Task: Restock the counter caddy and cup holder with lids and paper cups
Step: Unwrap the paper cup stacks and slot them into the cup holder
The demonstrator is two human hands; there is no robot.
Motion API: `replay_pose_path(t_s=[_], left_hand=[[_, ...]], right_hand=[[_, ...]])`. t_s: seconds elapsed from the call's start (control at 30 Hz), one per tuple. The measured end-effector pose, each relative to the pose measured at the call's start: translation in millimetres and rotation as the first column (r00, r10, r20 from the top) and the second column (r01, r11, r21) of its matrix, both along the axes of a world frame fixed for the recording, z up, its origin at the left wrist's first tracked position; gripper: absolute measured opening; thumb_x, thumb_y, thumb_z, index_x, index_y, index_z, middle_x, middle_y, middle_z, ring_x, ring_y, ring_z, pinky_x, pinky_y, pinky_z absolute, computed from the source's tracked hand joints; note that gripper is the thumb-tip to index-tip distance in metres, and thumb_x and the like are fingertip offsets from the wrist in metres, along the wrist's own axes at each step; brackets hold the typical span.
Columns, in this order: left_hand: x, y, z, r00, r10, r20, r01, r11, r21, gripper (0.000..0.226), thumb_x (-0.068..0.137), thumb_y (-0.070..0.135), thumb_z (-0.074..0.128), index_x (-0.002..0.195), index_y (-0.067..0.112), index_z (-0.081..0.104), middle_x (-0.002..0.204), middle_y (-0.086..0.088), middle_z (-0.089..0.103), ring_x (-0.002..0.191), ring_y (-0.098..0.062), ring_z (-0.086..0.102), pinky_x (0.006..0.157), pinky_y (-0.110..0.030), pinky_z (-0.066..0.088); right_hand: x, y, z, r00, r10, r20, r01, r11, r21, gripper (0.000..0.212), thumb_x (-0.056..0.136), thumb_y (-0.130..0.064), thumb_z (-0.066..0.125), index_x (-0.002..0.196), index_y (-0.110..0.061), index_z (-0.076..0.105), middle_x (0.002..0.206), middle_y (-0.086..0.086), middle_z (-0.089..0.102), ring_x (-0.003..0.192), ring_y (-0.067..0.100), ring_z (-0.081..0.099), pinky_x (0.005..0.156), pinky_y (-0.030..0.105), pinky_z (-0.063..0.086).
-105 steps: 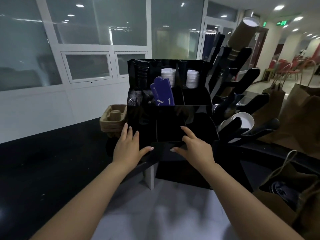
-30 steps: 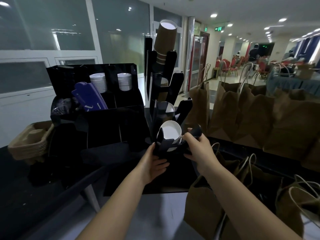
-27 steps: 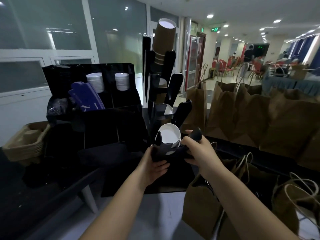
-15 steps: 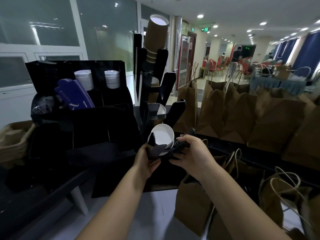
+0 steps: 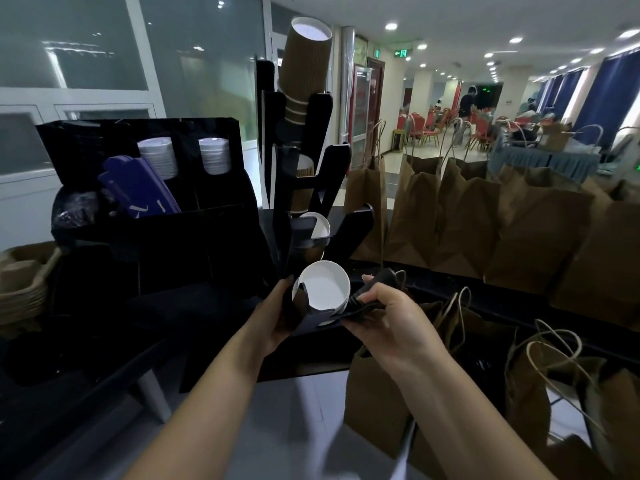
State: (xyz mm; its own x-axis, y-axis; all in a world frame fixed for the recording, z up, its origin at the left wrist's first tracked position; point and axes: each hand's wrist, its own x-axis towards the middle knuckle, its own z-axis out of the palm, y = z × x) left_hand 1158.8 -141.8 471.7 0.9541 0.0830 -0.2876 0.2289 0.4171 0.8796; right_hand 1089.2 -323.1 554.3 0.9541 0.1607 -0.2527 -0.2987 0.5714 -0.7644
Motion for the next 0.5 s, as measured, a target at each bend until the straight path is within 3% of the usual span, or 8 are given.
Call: replay_pose_path(t_s=[0.1, 0.27, 0.43, 0.5], left_hand=[[-3.1, -3.8, 2.5, 1.0, -0.002, 0.001, 0.002, 0.997, 0.079, 0.027, 0.097, 0.03, 0.054, 0.114, 0.009, 0.059, 0.099, -0.008, 0.065, 0.086, -0.023, 0.064, 0.073, -0.035, 0.054], [-12.6, -13.9, 0.1, 0.998, 0.068, 0.016, -0.069, 0.997, 0.037, 0.024, 0.085, 0.024, 0.064, 0.1, 0.005, 0.066, 0.112, -0.016, 0.065, 0.105, -0.029, 0.06, 0.083, -0.037, 0.05], [-20.9, -19.0, 7.4, 0.993, 0.114, -0.028, -0.115, 0.993, -0.011, 0.022, 0.092, 0.025, 0.059, 0.084, 0.006, 0.066, 0.074, -0.008, 0.073, 0.07, -0.021, 0.068, 0.05, -0.026, 0.056], [-28.3, -23.6, 8.1, 0.995, 0.097, -0.031, -0.098, 0.995, -0.032, 0.022, 0.094, 0.024, 0.057, 0.085, 0.006, 0.066, 0.068, -0.004, 0.073, 0.06, -0.016, 0.07, 0.047, -0.024, 0.055]], right_hand=[[-13.0, -7.2, -2.1, 1.0, 0.011, 0.016, -0.01, 1.0, -0.005, 0.043, 0.086, 0.005, 0.043, 0.123, -0.011, 0.058, 0.116, 0.019, 0.057, 0.114, 0.035, 0.056, 0.104, 0.049, 0.045], [-33.4, -18.4, 0.1, 0.998, 0.034, 0.059, -0.031, 0.998, -0.053, 0.043, 0.086, 0.005, 0.04, 0.12, -0.012, 0.061, 0.103, 0.017, 0.061, 0.104, 0.034, 0.059, 0.103, 0.05, 0.045], [-48.1, -20.3, 5.0, 0.997, 0.028, 0.065, -0.024, 0.997, -0.067, 0.044, 0.085, 0.005, 0.041, 0.118, -0.014, 0.063, 0.108, 0.018, 0.064, 0.106, 0.034, 0.061, 0.102, 0.05, 0.046], [-55.4, -24.4, 5.5, 0.998, 0.015, 0.068, -0.01, 0.997, -0.074, 0.044, 0.085, 0.005, 0.041, 0.116, -0.016, 0.064, 0.114, 0.02, 0.064, 0.11, 0.036, 0.06, 0.101, 0.052, 0.046]])
